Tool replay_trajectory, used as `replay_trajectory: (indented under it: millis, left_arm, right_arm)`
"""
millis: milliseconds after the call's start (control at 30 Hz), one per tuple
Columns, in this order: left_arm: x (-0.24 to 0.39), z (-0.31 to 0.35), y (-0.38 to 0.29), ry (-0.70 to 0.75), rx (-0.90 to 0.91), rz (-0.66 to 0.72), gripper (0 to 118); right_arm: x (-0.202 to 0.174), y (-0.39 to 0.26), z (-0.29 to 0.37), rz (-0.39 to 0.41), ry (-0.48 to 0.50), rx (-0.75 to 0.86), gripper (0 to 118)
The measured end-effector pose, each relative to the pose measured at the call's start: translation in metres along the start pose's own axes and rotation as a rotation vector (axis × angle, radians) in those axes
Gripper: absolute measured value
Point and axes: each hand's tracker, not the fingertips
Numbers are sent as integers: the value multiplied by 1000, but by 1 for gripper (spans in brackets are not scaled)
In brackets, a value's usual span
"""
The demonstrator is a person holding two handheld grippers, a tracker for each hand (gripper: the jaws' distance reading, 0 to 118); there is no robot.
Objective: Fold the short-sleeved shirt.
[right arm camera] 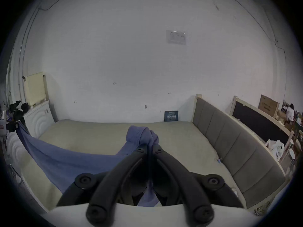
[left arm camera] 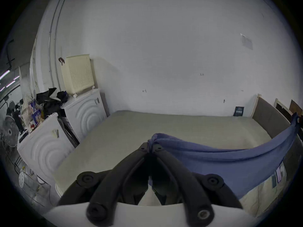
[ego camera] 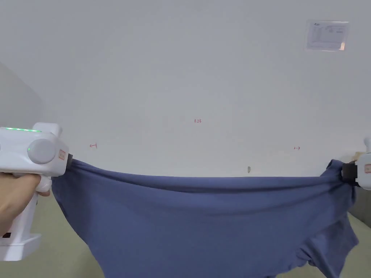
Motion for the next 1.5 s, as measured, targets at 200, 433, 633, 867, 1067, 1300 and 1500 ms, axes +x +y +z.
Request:
replay_trajectory:
  millis: [200, 433, 633, 867, 1067, 1300, 1500]
  left_arm:
    - [28, -41, 35, 44, 31, -9, 0]
    - [51, -99, 39, 67, 30, 16, 0]
    - [61, -158, -16, 60, -41, 10, 0]
    - [55, -187, -112, 12, -218, -21, 0]
    - [27, -140, -202, -26, -330, -30, 0]
    - [-16, -80, -297, -47, -423, -4, 0]
    - [-41, -27, -340, -77, -434, 32, 0]
  right_arm:
    - [-15, 40, -48, 30, -37, 29, 6]
    - [-25, 42, -119, 36, -63, 26, 6]
    - [-33, -26, -170, 68, -79, -61, 6]
    - [-31, -135, -182, 111, -71, -221, 6]
    - [-21, -218, -113, 72, -19, -310, 6]
    - [-1, -302, -24, 22, 24, -375, 6]
    - [21, -347, 26, -8, 32, -390, 6]
